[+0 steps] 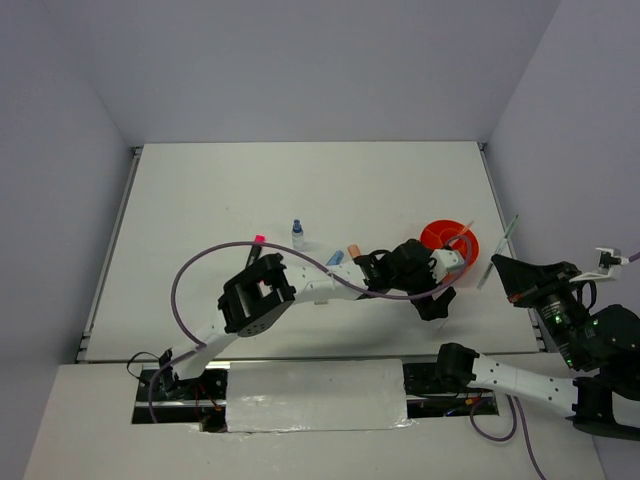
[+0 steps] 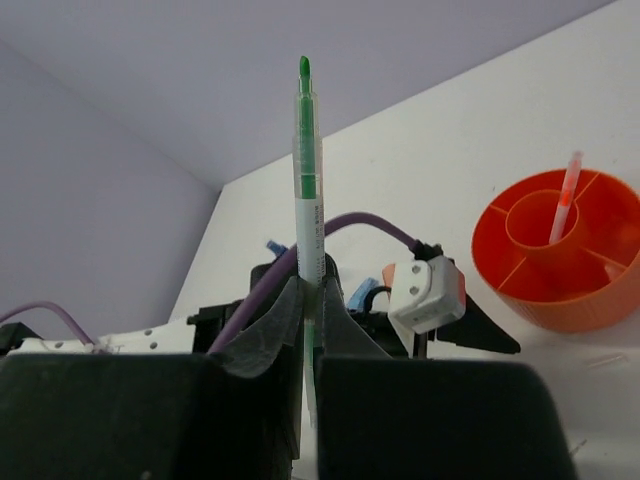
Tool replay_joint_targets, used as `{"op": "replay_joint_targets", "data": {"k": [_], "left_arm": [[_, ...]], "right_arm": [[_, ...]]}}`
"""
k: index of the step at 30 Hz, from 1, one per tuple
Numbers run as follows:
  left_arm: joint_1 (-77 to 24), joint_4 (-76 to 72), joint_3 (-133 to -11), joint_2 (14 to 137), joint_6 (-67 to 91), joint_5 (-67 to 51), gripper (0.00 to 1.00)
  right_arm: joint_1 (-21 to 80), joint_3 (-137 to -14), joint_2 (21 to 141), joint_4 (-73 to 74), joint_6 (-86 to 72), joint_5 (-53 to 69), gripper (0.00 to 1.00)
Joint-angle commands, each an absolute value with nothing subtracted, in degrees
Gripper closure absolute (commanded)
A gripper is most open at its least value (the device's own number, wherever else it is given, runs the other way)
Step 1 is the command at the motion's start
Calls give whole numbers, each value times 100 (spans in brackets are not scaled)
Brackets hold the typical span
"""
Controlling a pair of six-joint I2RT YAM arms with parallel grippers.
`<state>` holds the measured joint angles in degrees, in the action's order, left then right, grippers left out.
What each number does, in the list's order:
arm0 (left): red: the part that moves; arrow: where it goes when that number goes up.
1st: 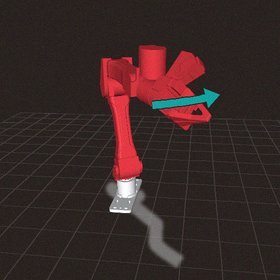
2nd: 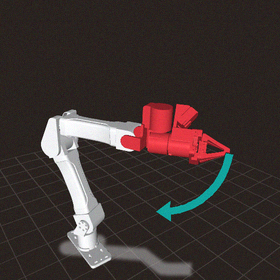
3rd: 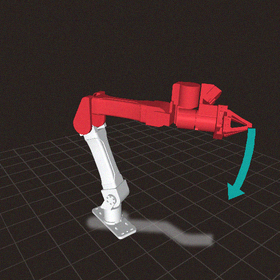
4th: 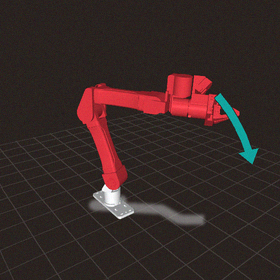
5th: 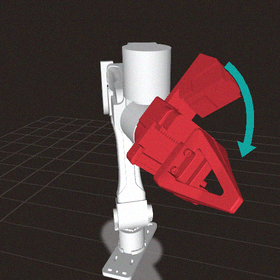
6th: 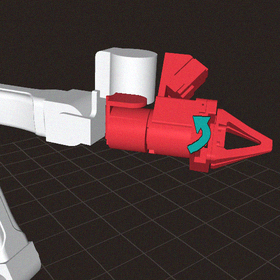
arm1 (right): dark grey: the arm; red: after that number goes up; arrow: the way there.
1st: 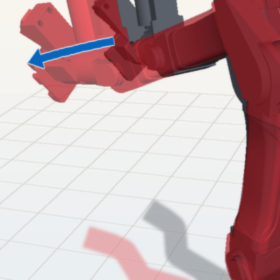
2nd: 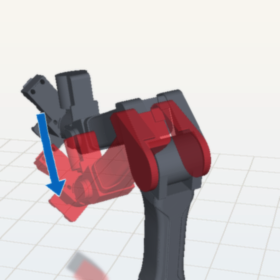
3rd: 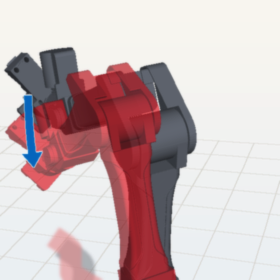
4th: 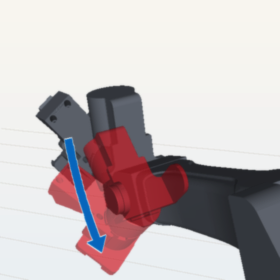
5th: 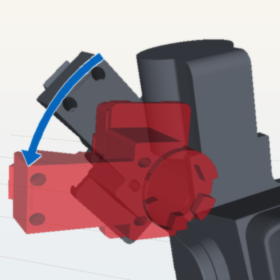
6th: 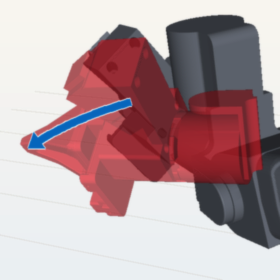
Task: Sort the stationery into containers
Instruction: Close the pen cap on the pen.
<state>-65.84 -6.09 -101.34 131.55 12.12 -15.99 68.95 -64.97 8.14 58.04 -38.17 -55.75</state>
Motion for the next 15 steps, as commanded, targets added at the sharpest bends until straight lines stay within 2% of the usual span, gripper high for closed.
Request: {"op": "replay_joint_targets", "data": {"k": [1, 11, 15], "left_arm": [[-6522, -870, -10467, 13367, 765, -2118, 1], [-6153, -554, -11126, 14071, 711, -3163, 1], [-6152, -580, -11302, 14256, 764, -3146, 1]], "right_arm": [[6873, -6539, 1037, 5072, -3262, -5958, 100], [6882, -6460, 1151, 3851, -2461, -6802, 100], [6882, -6442, 1318, 3700, -2312, -7170, 100]]}}
